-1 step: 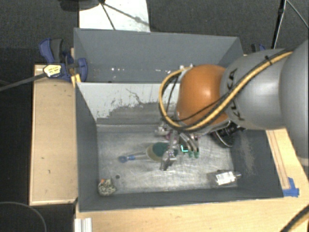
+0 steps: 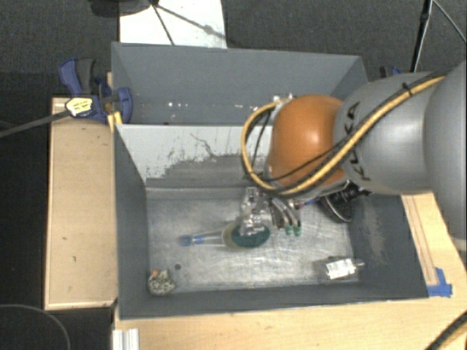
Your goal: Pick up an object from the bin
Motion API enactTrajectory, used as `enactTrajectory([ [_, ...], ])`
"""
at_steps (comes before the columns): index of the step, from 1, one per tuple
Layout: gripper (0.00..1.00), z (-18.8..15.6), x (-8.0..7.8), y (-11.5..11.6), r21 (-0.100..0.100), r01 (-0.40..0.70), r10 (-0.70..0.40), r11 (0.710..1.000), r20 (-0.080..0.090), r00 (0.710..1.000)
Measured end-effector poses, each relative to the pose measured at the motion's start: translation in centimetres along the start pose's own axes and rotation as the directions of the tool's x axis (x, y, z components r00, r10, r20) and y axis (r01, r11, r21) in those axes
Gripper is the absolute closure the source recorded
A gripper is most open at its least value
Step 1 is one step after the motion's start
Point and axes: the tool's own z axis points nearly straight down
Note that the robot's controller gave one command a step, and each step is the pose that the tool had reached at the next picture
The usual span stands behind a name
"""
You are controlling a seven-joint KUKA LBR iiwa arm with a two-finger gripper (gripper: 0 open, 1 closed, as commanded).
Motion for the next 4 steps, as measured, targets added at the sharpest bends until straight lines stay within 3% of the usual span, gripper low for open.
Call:
enactTrajectory([
  [1, 0.0, 0.0, 0.0, 0.0, 0.0, -0.004, 0.004, 1.0, -0.001, 1.0],
  [2, 0.0, 6.2, 0.5, -1.2, -0.001, -0.192, 0.192, 0.981, 0.001, 0.981],
  [3, 1.0, 5.9, 0.1, -1.3, -0.005, -0.197, 0.197, 0.98, 0.014, 0.98],
  [4, 1.0, 2.5, 0.2, -1.7, 0.0, -0.132, 0.132, 0.991, 0.003, 0.991],
])
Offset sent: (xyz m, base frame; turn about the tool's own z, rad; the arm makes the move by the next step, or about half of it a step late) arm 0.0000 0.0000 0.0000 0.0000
